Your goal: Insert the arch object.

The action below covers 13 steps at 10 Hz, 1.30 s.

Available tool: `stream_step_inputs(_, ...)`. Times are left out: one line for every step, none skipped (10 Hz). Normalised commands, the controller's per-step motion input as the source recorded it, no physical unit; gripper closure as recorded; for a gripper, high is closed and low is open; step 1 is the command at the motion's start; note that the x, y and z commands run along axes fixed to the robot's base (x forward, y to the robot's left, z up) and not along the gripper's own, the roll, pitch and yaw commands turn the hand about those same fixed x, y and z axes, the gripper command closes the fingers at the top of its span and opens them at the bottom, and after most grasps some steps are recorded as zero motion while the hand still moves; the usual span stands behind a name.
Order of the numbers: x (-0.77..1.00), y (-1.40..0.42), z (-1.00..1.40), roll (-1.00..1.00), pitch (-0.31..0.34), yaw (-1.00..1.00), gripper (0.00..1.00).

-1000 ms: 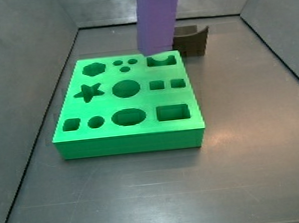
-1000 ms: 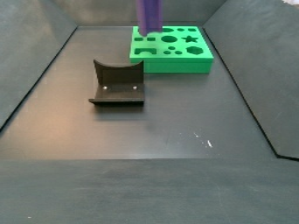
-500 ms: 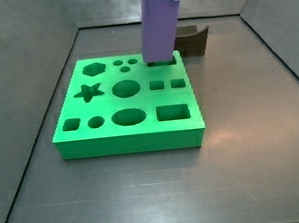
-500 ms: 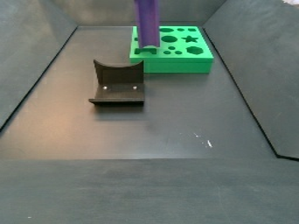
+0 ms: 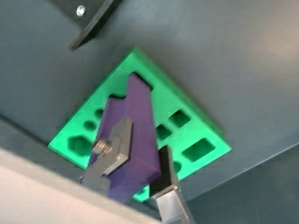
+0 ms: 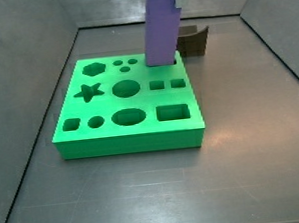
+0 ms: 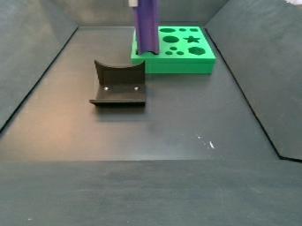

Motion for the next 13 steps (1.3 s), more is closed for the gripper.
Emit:
stream_step_inputs(0.23,0.1,-0.2,-0.29,0.0,-0.18,1.0)
stream_step_inputs(0.22,0.17,-0.16,-0.33,0.0,-0.28,1.0)
stream_step_inputs(0.07,0.22,-0.17,-0.4,-0.071,-0.34,1.0)
stream_step_inputs(0.07,0.11,-0.14,-0.28,-0.101,-0.27,1.0)
stream_step_inputs(0.04,0.0,-0.03,-0.05,-0.016,-0.11,1.0)
stream_step_inputs(-0.04,0.0,-0.04,0.0,-0.074,0.01,1.0)
stream_step_inputs(-0.09,-0.07,-0.08,0.02,-0.114,0.21,1.0)
stream_step_inputs(-0.07,-0.06,-0.14,0.09,-0.121,0.37,1.0)
stream_step_inputs(-0.13,-0.03,-0.21,0.11,-0.176,0.37,1.0)
stream_step_inputs(-0.16,-0.07,-0.23,0.09,-0.219,0.21,1.0)
stream_step_inputs(-0.21,-0.11,-0.02,0.03,-0.211,0.07,1.0)
stream_step_inputs(-0.27,-0.14,-0.02,0.0,-0.316,0.0,1.0)
stream_step_inputs(-0.32,-0.05,0.0,-0.02,-0.387,0.03,1.0)
